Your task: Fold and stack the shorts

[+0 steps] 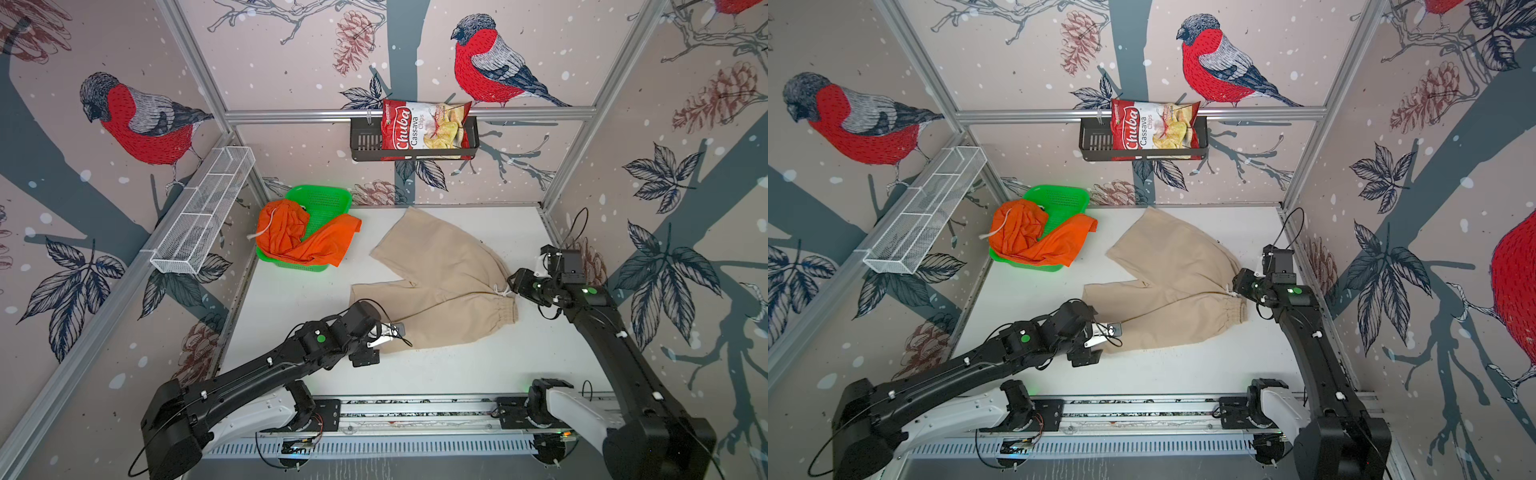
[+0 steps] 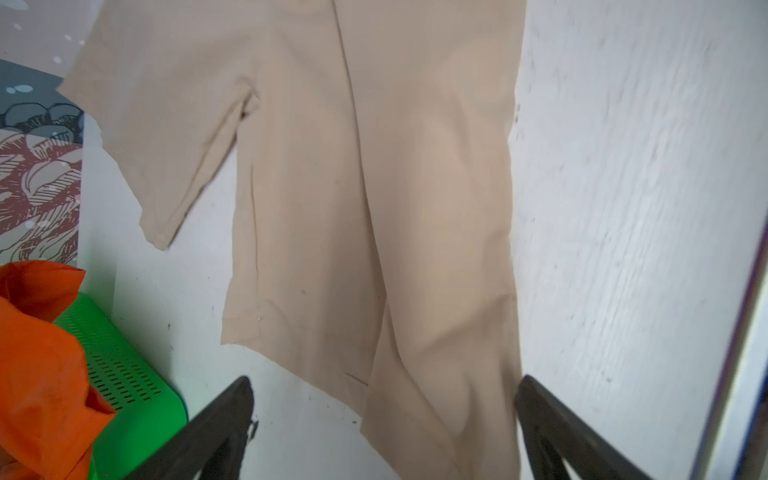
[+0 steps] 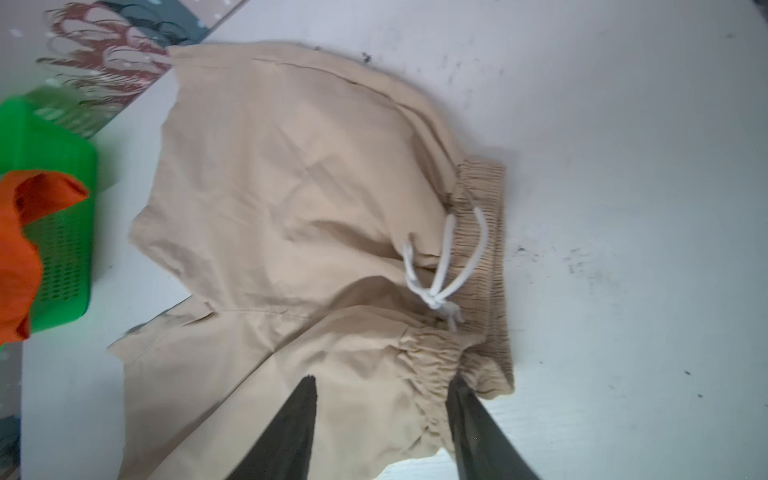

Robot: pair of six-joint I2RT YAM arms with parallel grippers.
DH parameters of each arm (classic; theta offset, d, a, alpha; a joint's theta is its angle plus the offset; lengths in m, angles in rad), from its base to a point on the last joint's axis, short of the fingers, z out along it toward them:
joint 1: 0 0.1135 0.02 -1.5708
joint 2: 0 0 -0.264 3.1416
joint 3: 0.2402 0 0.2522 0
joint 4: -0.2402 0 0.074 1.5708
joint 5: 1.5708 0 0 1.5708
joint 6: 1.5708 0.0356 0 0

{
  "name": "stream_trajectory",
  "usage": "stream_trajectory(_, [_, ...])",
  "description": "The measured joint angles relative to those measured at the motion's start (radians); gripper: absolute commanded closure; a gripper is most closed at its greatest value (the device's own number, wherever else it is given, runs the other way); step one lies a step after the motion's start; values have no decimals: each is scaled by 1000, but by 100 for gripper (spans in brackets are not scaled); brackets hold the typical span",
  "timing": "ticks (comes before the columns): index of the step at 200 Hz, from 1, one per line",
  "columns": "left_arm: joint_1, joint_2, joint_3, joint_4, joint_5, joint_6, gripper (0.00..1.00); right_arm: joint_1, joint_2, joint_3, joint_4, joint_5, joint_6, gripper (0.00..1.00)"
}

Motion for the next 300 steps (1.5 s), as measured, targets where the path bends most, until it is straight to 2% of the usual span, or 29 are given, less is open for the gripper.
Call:
stream_trajectory(20, [4,18,54,12,40,-82,4,32,-6,-35,20,-32,5,45])
stream_trajectory(50, [26,52,93,48,112,-193,4,-10,60,-69,12,-11,19,42])
stream_trajectory(75, [55,83,95,101,133,-274,4,-31,105,-110,3,38,14,39])
stream_trajectory(105, [84,136,90,176,139,-353,4,-30,101,-166,7,39,15,39])
stream_trajectory(158, [111,316,133,270,135,-502,6,1,108,-189,31,43,38,38])
stream_trajectory(196, [118,499,293,367,135,-571,15,40,110,-211,58,54,78,41])
stream_trajectory(224, [119,671,461,421,171,-591,24,53,108,-215,65,69,103,55])
stream_trajectory(234, [119,742,541,426,193,-597,29,58,107,-216,66,71,108,57])
stream_trajectory(243, [119,808,621,420,214,-599,40,61,107,-217,66,77,109,58])
stream_trajectory(253, [119,883,716,410,245,-608,47,65,106,-217,66,77,120,58])
stream_trajectory(271, [119,1014,874,381,303,-614,49,71,103,-220,68,77,129,60])
stream_trajectory(300, [117,1145,1007,338,374,-643,51,76,100,-259,103,47,156,72])
